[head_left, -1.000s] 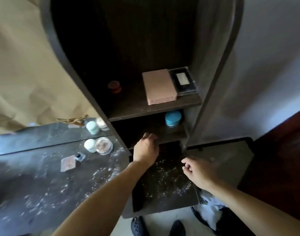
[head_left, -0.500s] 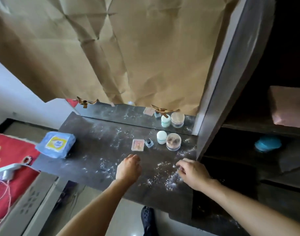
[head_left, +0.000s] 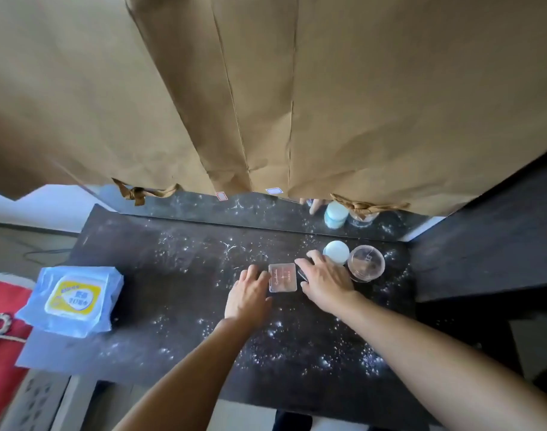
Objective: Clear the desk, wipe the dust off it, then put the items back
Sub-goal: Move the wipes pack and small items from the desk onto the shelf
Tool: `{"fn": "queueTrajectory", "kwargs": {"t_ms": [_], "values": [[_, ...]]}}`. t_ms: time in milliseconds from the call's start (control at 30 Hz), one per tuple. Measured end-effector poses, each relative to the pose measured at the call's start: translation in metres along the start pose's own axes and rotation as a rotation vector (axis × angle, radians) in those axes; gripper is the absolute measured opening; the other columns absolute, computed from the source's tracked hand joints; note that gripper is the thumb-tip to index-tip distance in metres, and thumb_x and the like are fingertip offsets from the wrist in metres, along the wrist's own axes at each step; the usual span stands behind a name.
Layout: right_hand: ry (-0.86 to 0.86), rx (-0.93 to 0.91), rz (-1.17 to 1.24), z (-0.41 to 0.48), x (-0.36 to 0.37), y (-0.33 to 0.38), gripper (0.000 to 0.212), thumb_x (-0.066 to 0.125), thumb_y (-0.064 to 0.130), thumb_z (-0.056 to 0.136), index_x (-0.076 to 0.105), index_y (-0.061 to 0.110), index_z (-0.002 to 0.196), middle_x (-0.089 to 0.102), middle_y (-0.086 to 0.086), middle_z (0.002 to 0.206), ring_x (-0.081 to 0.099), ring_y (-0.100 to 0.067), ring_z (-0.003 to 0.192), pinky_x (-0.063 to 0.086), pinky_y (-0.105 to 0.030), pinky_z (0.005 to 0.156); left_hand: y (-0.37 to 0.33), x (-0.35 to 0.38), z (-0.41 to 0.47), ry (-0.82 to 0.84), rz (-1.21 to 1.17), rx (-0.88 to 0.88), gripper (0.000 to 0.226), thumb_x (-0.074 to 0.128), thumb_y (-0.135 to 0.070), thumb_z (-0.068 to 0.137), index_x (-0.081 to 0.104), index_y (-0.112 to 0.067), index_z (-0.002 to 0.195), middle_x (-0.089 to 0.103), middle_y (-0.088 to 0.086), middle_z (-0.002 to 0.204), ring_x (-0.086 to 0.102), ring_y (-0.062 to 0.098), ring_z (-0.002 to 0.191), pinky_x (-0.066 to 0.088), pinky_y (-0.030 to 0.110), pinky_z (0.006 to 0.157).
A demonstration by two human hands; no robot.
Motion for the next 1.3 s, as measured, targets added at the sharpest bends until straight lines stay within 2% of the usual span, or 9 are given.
{"fn": "queueTrajectory", "kwargs": {"t_ms": [233, 333, 400, 500, 633, 933, 1100, 1233, 1300], "values": [[-0.166, 0.017, 0.211, -0.025, 0.015, -0.011, 0.024, 0.065, 0.02, 0.079, 0.058, 0.022, 0.102, 0.056, -0.001, 0.093, 0.058, -0.024, 0.086, 0.051, -0.037, 0.054, -0.001, 0.01, 0.031, 0.008, 0.039, 0.232, 0.063, 0.065, -0.034, 0.082, 0.039, -0.018, 0.137, 0.032, 0.004, 0.15, 0.024, 0.024, 0.141, 0.022, 0.036, 0.113], [-0.205, 0.054, 0.223, -0.047, 0.017, -0.023, 0.031, 0.07, 0.019, 0.074, 0.059, 0.022, 0.103, 0.055, 0.001, 0.089, 0.058, -0.019, 0.08, 0.052, -0.032, 0.053, -0.01, 0.008, 0.033, -0.07, 0.043, 0.314, 0.058, 0.078, -0.026, 0.064, 0.053, -0.018, 0.116, 0.059, 0.004, 0.113, 0.055, 0.029, 0.109, 0.043, 0.038, 0.095], [-0.238, 0.069, 0.271, -0.061, 0.016, -0.031, 0.03, 0.071, 0.012, 0.072, 0.06, 0.021, 0.1, 0.054, 0.001, 0.088, 0.057, -0.017, 0.078, 0.049, -0.027, 0.054, -0.015, 0.007, 0.03, -0.094, 0.026, 0.286, 0.054, 0.077, -0.021, 0.061, 0.054, -0.018, 0.11, 0.056, 0.006, 0.099, 0.057, 0.028, 0.089, 0.049, 0.038, 0.081], [-0.259, 0.091, 0.317, -0.081, 0.017, -0.043, 0.032, 0.071, 0.006, 0.068, 0.061, 0.021, 0.095, 0.053, 0.002, 0.089, 0.055, -0.013, 0.069, 0.037, -0.017, 0.057, -0.026, 0.004, 0.023, -0.051, -0.017, 0.233, 0.054, 0.067, -0.011, 0.074, 0.049, -0.012, 0.125, 0.049, 0.01, 0.109, 0.054, 0.029, 0.094, 0.049, 0.039, 0.083], [-0.298, 0.119, 0.355, -0.108, 0.01, -0.062, 0.033, 0.068, 0.012, 0.062, 0.061, 0.023, 0.092, 0.051, 0.004, 0.087, 0.052, -0.01, 0.066, 0.036, -0.019, 0.056, -0.054, -0.005, 0.002, -0.012, -0.047, 0.19, 0.055, 0.066, -0.02, 0.077, 0.043, -0.015, 0.126, 0.046, 0.005, 0.115, 0.053, 0.024, 0.105, 0.05, 0.036, 0.081], [-0.343, 0.09, 0.354, -0.202, -0.021, -0.131, 0.023, 0.061, 0.019, 0.074, 0.055, 0.019, 0.096, 0.053, 0.004, 0.086, 0.055, -0.016, 0.063, 0.035, -0.023, 0.054, -0.174, -0.016, -0.08, -0.176, -0.051, 0.22, 0.067, 0.065, -0.053, 0.073, 0.043, -0.021, 0.128, 0.051, -0.002, 0.118, 0.061, 0.025, 0.096, 0.048, 0.034, 0.073], [-0.342, 0.133, 0.343, -0.269, -0.033, -0.188, 0.034, 0.059, 0.025, 0.08, 0.052, 0.022, 0.113, 0.06, 0.002, 0.101, 0.063, -0.024, 0.076, 0.046, -0.031, 0.062, -0.263, -0.023, -0.116, -0.299, -0.163, 0.312, 0.071, 0.066, -0.043, 0.069, 0.039, -0.019, 0.131, 0.055, -0.003, 0.114, 0.06, 0.026, 0.095, 0.045, 0.033, 0.069], [-0.359, 0.212, 0.303, -0.313, -0.046, -0.232, 0.035, 0.06, 0.028, 0.081, 0.05, 0.021, 0.115, 0.063, 0.004, 0.109, 0.064, -0.024, 0.086, 0.043, -0.031, 0.067, -0.337, -0.048, -0.131, -0.42, -0.199, 0.44, 0.056, 0.069, -0.034, 0.067, 0.048, -0.015, 0.115, 0.058, 0.0, 0.099, 0.056, 0.022, 0.094, 0.035, 0.023, 0.071], [-0.374, 0.224, 0.306, -0.329, -0.053, -0.249, 0.035, 0.06, 0.027, 0.082, 0.051, 0.02, 0.115, 0.065, 0.003, 0.106, 0.064, -0.021, 0.086, 0.039, -0.026, 0.064, -0.369, -0.064, -0.131, -0.476, -0.169, 0.516, 0.054, 0.068, -0.031, 0.064, 0.051, -0.013, 0.112, 0.055, 0.002, 0.1, 0.054, 0.023, 0.094, 0.041, 0.026, 0.076]]}}
Point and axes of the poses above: each hand's wrist, its own z-axis towards the middle knuckle, its own x-axis out of the palm, y = z × x, the point moved 1 cm from there along z, towards the middle knuckle
